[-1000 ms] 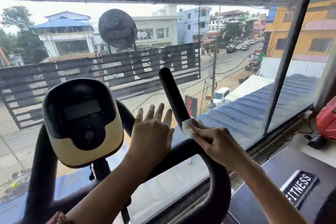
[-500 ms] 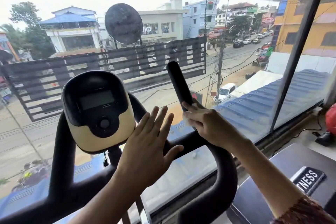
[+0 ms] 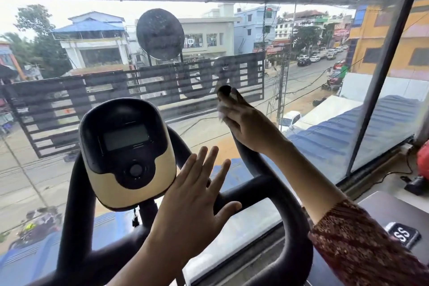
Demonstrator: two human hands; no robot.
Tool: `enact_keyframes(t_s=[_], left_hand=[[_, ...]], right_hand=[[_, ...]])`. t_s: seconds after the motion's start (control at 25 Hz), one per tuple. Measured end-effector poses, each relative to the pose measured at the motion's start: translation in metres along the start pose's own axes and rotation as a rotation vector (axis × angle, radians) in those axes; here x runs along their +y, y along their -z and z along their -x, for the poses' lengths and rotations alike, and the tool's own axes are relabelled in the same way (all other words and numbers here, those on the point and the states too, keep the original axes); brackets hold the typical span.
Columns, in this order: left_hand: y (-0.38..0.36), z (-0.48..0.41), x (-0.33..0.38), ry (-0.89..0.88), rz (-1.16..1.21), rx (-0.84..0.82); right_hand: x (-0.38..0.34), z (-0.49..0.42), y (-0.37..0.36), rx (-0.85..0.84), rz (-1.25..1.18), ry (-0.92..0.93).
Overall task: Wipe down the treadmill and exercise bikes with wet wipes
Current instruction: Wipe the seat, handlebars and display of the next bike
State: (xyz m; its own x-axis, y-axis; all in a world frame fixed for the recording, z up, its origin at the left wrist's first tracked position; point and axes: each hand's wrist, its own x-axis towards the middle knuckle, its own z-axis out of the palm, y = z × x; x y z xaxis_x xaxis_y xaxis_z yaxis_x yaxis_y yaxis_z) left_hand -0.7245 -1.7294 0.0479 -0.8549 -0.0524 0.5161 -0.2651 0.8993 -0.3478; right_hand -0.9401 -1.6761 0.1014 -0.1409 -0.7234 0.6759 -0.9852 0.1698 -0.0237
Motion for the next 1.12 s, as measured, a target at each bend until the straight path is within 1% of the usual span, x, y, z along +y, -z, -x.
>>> enact_keyframes(t_s=[0.08,0.16,0.24,0.32,0.4,0.48,0.56,0.6,0.68,0.76,0.8,0.84,0.88,0.92,0.96,1.0,1.04,1.12], left_hand=[[0.0,0.0,0.0,0.006,-0.001,0.0],[0.0,-0.001,0.0,0.013,-0.003,0.002],[-0.001,-0.001,0.0,0.015,-0.001,0.0],[-0.001,-0.002,0.0,0.018,0.0,-0.011],[-0.001,-0.002,0.0,0.019,-0.01,-0.023],[0.0,-0.002,0.0,0.017,-0.014,-0.027],[-0.002,-0.001,0.001,0.016,-0.007,-0.02],[-0.002,0.0,0.001,0.019,-0.003,-0.011],[-0.003,0.0,0.001,0.024,0.0,0.006],[-0.003,-0.001,0.001,0.026,-0.005,0.013],[-0.003,-0.002,0.001,0.027,-0.011,0.015],[-0.003,-0.003,0.001,0.026,-0.015,0.014],[-0.003,-0.004,0.0,0.024,-0.016,0.01],[-0.003,-0.004,0.0,0.025,-0.012,0.009],[-0.003,-0.004,0.0,0.027,-0.006,0.008],[-0.001,-0.004,0.0,0.029,0.0,0.003],[0.0,-0.004,0.0,0.028,0.006,-0.003],[0.001,-0.004,-0.001,0.017,0.006,-0.011]], right_hand=[[-0.004,0.029,-0.003,-0.076,0.049,0.111],[-0.002,0.037,-0.003,-0.158,0.086,0.173],[0.006,0.012,-0.005,-0.128,0.116,0.154],[0.004,-0.022,-0.006,-0.045,0.046,0.066],[-0.004,-0.038,-0.008,0.07,-0.081,-0.083],[-0.013,-0.028,-0.012,0.165,-0.169,-0.22],[-0.022,0.0,-0.007,0.176,-0.213,-0.318],[-0.026,0.016,-0.001,0.137,-0.237,-0.344],[-0.033,0.049,0.015,-0.015,-0.274,-0.4],[-0.034,0.072,0.031,-0.179,-0.231,-0.473],[-0.033,0.072,0.038,-0.192,-0.196,-0.512],[-0.031,0.067,0.042,-0.138,-0.195,-0.521],[-0.029,0.06,0.042,-0.051,-0.235,-0.492],[-0.026,0.052,0.038,0.013,-0.283,-0.426],[-0.025,0.045,0.032,0.024,-0.302,-0.349],[-0.025,0.042,0.025,-0.01,-0.302,-0.295],[-0.025,0.047,0.016,-0.046,-0.302,-0.279],[-0.031,0.07,0.009,-0.048,-0.308,-0.316]])
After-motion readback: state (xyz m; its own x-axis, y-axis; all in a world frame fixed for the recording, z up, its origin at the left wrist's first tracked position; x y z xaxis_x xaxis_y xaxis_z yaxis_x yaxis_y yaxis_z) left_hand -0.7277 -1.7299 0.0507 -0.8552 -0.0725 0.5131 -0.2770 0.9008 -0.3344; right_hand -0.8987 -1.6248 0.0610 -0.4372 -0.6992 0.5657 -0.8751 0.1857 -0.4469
